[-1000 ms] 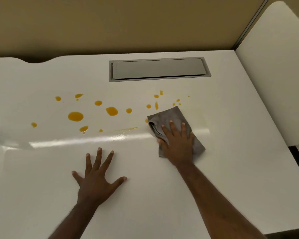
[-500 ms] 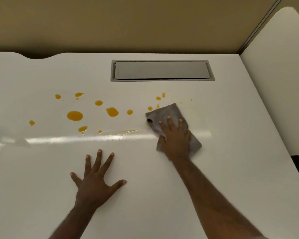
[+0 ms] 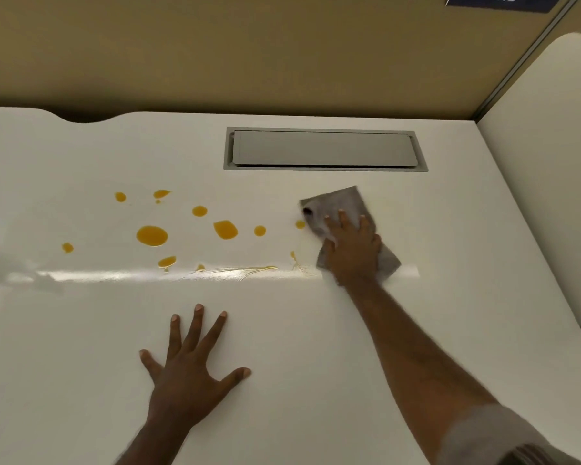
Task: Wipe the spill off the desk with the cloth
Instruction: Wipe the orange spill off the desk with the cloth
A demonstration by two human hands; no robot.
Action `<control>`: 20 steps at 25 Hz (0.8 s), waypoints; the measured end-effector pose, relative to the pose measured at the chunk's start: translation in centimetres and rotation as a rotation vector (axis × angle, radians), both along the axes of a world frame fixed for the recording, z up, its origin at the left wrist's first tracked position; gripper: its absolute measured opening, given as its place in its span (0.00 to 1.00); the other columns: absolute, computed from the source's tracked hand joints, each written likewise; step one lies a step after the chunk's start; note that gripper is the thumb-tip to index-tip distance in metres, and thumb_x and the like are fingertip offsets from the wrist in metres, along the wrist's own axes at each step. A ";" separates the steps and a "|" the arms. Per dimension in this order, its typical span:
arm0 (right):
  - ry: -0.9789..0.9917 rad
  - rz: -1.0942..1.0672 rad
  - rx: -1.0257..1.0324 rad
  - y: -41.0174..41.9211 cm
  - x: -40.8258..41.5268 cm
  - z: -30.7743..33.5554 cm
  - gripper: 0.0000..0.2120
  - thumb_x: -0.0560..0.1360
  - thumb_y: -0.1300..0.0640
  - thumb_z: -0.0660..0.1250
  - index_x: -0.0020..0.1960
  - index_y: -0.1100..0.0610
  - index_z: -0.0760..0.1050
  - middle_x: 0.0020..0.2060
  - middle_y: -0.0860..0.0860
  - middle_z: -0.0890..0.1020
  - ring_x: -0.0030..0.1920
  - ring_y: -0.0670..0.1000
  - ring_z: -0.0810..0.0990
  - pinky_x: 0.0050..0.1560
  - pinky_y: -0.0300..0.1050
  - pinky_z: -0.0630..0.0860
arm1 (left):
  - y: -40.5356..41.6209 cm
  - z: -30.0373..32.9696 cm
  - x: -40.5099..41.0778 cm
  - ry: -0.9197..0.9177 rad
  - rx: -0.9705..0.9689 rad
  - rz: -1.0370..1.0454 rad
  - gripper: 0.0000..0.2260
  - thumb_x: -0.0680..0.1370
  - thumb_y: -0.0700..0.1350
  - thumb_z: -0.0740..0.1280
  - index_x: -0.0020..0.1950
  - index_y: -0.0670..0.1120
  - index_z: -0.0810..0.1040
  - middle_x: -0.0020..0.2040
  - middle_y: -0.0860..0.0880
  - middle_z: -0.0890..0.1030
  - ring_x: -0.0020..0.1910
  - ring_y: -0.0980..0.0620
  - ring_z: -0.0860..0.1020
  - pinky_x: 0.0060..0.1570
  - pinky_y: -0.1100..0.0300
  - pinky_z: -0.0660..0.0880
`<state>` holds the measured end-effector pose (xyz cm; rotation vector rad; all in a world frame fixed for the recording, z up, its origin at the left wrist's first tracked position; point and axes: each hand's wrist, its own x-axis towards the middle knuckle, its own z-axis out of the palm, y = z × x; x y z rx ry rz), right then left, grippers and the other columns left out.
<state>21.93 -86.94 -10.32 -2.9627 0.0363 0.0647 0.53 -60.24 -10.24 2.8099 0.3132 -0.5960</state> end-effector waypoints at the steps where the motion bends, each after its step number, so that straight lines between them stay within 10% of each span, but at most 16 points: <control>1: 0.000 0.097 -0.020 -0.2 -1.3 -0.2 0.25 0.76 0.48 0.61 0.72 0.43 0.65 0.75 0.46 0.65 0.75 0.60 0.59 0.65 0.62 0.64 | 0.1 -0.1 0.0 -0.006 -0.004 0.003 0.43 0.61 0.83 0.48 0.71 0.74 0.33 0.74 0.65 0.29 0.74 0.53 0.27 0.67 0.27 0.43; 8: -0.009 -0.206 0.040 -2.8 3.3 0.3 0.24 0.77 0.46 0.61 0.73 0.42 0.64 0.75 0.48 0.65 0.74 0.63 0.59 0.66 0.67 0.62 | -0.1 0.1 0.1 -0.002 -0.023 -0.007 0.44 0.62 0.82 0.50 0.71 0.73 0.32 0.74 0.64 0.27 0.73 0.53 0.25 0.67 0.26 0.40; 16: 0.005 0.366 -0.009 5.6 -2.1 -0.4 0.24 0.76 0.46 0.58 0.72 0.40 0.65 0.74 0.43 0.66 0.75 0.58 0.59 0.66 0.61 0.63 | 0.0 0.0 0.0 -0.010 -0.028 0.000 0.44 0.62 0.82 0.49 0.71 0.72 0.31 0.74 0.63 0.27 0.73 0.53 0.24 0.66 0.26 0.38; 20: -0.024 0.153 -0.054 0.4 -3.6 -0.1 0.25 0.75 0.48 0.59 0.71 0.42 0.67 0.73 0.47 0.69 0.74 0.59 0.63 0.61 0.60 0.68 | -0.2 -0.2 -0.1 -0.029 -0.052 -0.006 0.44 0.63 0.82 0.50 0.72 0.72 0.32 0.74 0.63 0.28 0.73 0.52 0.25 0.66 0.26 0.38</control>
